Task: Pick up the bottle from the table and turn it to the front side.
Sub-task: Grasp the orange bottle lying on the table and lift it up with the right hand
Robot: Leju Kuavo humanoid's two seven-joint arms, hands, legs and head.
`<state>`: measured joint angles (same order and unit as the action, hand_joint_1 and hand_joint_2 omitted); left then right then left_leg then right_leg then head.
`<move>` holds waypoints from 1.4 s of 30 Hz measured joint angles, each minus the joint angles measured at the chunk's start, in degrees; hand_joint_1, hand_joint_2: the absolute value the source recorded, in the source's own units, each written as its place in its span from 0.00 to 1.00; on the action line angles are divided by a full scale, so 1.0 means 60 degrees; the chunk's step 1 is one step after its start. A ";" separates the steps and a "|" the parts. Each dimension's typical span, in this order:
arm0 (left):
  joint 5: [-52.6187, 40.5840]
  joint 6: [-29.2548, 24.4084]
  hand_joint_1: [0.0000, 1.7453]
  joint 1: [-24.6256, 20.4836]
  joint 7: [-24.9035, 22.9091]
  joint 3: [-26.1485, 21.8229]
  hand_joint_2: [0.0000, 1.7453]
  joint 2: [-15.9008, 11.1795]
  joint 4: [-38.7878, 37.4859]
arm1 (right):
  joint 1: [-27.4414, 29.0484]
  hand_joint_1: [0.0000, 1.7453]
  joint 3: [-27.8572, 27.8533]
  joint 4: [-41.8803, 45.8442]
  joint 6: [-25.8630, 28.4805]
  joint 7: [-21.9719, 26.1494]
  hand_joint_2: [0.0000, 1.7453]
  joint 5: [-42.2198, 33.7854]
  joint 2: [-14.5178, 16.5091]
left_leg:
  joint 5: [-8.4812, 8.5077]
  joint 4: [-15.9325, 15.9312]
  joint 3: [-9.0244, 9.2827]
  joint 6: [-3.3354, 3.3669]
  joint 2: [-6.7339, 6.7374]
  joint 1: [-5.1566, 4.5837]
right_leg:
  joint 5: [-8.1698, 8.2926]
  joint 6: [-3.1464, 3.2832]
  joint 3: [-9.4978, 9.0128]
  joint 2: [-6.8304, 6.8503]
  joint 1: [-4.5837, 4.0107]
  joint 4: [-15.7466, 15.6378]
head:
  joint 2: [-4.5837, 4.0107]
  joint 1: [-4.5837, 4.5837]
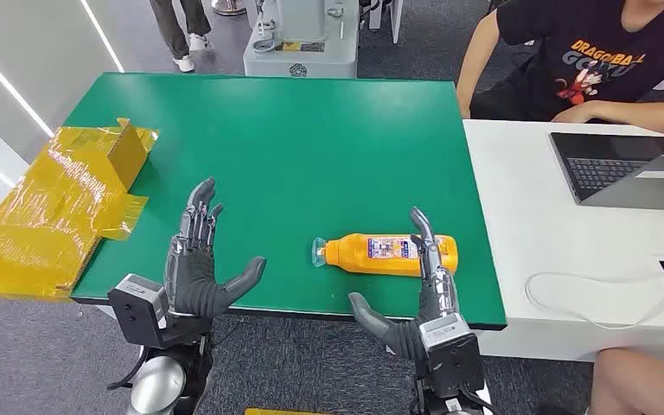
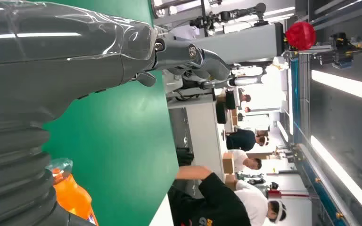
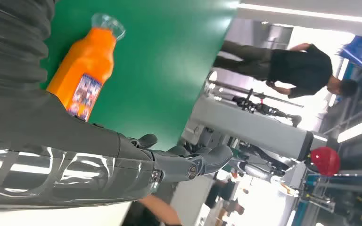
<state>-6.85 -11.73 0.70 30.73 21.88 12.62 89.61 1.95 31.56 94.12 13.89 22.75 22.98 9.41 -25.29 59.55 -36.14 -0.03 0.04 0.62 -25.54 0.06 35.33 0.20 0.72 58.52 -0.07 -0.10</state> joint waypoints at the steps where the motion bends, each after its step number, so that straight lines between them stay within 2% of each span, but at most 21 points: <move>1: -0.0013 0.0077 0.00 -0.0019 0.0005 -0.0001 1.00 0.0020 -0.0006 | -0.0054 0.00 -0.0025 -0.0001 -0.0070 -0.0155 1.00 0.0476 -0.0059 | 0.0000 0.0000 0.0000 0.0000 0.0000 0.0000 | 0.0000 0.0000 0.0000 0.0000 0.0000 0.0000 | 0.0000 0.0001; 3: -0.0023 0.0337 0.00 -0.0127 0.0029 -0.0012 1.00 0.0052 -0.0039 | -0.0321 0.00 -0.0176 -0.0022 -0.0400 -0.0547 1.00 0.1751 -0.0362 | 0.0001 0.0001 0.0000 0.0001 0.0000 0.0000 | 0.0004 -0.0002 -0.0001 0.0001 0.0000 -0.0001 | 0.0000 0.0001; 5: 0.0006 0.0720 0.00 -0.0327 0.0066 -0.0025 1.00 0.0076 -0.0125 | -0.0824 0.00 -0.0428 -0.0134 -0.0945 -0.0902 1.00 0.3074 -0.0936 | 0.0005 0.0004 0.0000 0.0006 0.0000 -0.0002 | 0.0014 -0.0007 -0.0003 0.0000 0.0002 -0.0004 | 0.0000 0.0000; 7: 0.0085 0.1014 0.00 -0.0541 0.0117 -0.0029 1.00 0.0095 -0.0260 | -0.1422 0.00 -0.0655 -0.0372 -0.1508 -0.0906 1.00 0.3419 -0.1694 | 0.0013 0.0010 -0.0001 0.0019 -0.0001 -0.0005 | 0.0030 -0.0017 -0.0006 0.0000 0.0005 -0.0010 | 0.0000 0.0000; 12: 0.0380 0.1174 0.00 -0.0847 0.0383 -0.0027 1.00 0.0100 -0.0573 | -0.3557 0.00 -0.0965 -0.1306 -0.3357 -0.0329 1.00 0.2769 -0.4071 | 0.0033 0.0030 -0.0009 0.0049 0.0006 -0.0019 | 0.0076 -0.0052 -0.0010 -0.0015 0.0018 -0.0015 | 0.0000 0.0000; 14: 0.0443 0.1165 0.00 -0.0872 0.0445 -0.0026 1.00 0.0089 -0.0648 | -0.4507 0.00 -0.0952 -0.1767 -0.3973 -0.0188 1.00 0.2566 -0.4825 | 0.0040 0.0034 -0.0011 0.0060 0.0005 -0.0023 | 0.0080 -0.0056 -0.0010 -0.0013 0.0020 -0.0016 | 0.0000 -0.0003; 18: 0.0544 0.1186 0.00 -0.0913 0.0487 -0.0025 1.00 0.0049 -0.0723 | -0.6516 0.00 -0.0435 -0.2728 -0.5668 -0.0043 1.00 0.2019 -0.5856 | 0.0050 0.0035 -0.0017 0.0070 0.0005 -0.0027 | 0.0085 -0.0055 -0.0007 -0.0011 0.0024 -0.0009 | 0.0000 0.0002; 22: 0.0611 0.1429 0.00 -0.0958 0.0496 -0.0025 1.00 0.0026 -0.0766 | -0.8979 0.00 0.0860 -0.3881 -0.7272 0.0021 1.00 0.1013 -0.6492 | 0.0066 0.0035 -0.0018 0.0067 0.0003 -0.0026 | 0.0085 -0.0054 -0.0005 -0.0006 0.0023 -0.0004 | 0.0000 0.0002; 26: 0.0570 0.1689 0.00 -0.1019 0.0502 -0.0026 1.00 0.0026 -0.0836 | -1.0837 0.00 0.2384 -0.4982 -0.7854 -0.0132 1.00 0.0118 -0.6599 | 0.0068 0.0031 -0.0018 0.0064 0.0000 -0.0021 | 0.0083 -0.0053 -0.0006 -0.0002 0.0017 -0.0004 | 0.0000 0.0003; 30: 0.0546 0.1752 0.00 -0.1073 0.0513 -0.0026 1.00 0.0023 -0.0888 | -1.1713 0.00 0.3721 -0.6122 -0.8003 -0.0021 1.00 -0.0558 -0.6241 | 0.0070 0.0028 -0.0023 0.0062 0.0000 -0.0014 | 0.0083 -0.0053 -0.0007 -0.0001 0.0010 -0.0002 | 0.0000 0.0002; 34: 0.0609 0.1653 0.00 -0.1194 0.0524 -0.0026 1.00 0.0017 -0.0896 | -1.1977 0.00 0.4797 -0.7520 -0.8042 0.0172 1.00 -0.0934 -0.5281 | 0.0072 0.0029 -0.0013 0.0058 0.0004 -0.0011 | 0.0085 -0.0050 -0.0007 -0.0012 0.0009 -0.0001 | 0.0000 0.0002; 38: 0.0681 0.1571 0.00 -0.1224 0.0484 -0.0026 1.00 0.0009 -0.0896 | -1.1781 0.00 0.5649 -0.8847 -0.7688 0.0414 1.00 -0.1027 -0.4382 | 0.0079 0.0029 -0.0012 0.0051 -0.0018 -0.0004 | 0.0084 -0.0048 -0.0008 0.0015 0.0002 -0.0002 | 0.0000 0.0004; 42: 0.0714 0.1529 0.00 -0.1231 0.0464 -0.0026 1.00 -0.0018 -0.0896 | -1.1460 0.00 0.6188 -0.9825 -0.7406 0.0605 1.00 -0.1024 -0.3887 | 0.0081 0.0029 -0.0023 0.0049 -0.0042 0.0001 | 0.0083 -0.0048 -0.0010 0.0040 0.0003 -0.0002 | 0.0000 0.0003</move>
<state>-2.57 -2.55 -6.69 33.51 21.73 12.51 84.24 -66.81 68.69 35.17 -30.54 26.38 16.83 -13.91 -24.80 59.73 -36.27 0.27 -0.21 0.63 -25.04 -0.23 35.27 0.44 0.73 58.51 -0.07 -0.08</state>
